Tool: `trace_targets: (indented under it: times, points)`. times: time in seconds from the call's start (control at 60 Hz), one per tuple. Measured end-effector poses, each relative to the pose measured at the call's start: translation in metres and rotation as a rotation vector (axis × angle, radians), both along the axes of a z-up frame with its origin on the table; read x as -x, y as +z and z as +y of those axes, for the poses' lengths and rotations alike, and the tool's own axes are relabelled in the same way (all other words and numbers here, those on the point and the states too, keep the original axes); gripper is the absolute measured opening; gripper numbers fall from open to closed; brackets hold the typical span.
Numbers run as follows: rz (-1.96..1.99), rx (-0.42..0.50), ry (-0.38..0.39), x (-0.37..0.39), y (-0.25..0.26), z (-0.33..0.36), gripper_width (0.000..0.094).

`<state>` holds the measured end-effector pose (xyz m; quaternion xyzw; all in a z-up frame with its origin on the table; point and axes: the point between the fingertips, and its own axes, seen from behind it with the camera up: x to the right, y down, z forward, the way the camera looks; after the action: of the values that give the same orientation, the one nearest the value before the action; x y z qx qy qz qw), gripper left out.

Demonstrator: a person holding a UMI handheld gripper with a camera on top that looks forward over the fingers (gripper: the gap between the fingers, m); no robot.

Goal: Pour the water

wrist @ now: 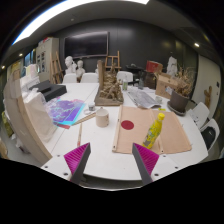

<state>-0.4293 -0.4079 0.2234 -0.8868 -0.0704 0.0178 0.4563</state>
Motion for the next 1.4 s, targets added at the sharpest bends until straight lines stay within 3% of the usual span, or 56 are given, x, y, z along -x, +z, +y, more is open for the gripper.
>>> trace_targets:
  times: [0.383, 0.633, 0.767, 0.833, 0.9, 1.083, 1.167, 1.183, 1.4]
  points:
    - [0.006, -0.037, -0.194, -0.157, -0.082, 0.065, 0.0859]
    - [0.027, -0.125, -0.236, -0.202, -0.150, 0.160, 0.0850]
    - [0.025, -0.200, -0.211, -0.206, -0.165, 0.201, 0.0753]
    - [0.005, -0.219, -0.203, -0.208, -0.171, 0.214, 0.0649]
    - [0.014, -0.254, -0.182, -0.202, -0.168, 0.223, 0.0476]
    - [-0.038, -0.272, -0.166, -0.202, -0.166, 0.230, 0.0301]
    - [-0.079, -0.259, -0.157, -0.195, -0.162, 0.223, 0.0292]
    - [-0.083, -0.259, -0.152, -0.195, -0.161, 0.223, 0.0250]
    - [-0.209, -0.290, -0.138, -0.188, -0.118, 0.240, 0.0250]
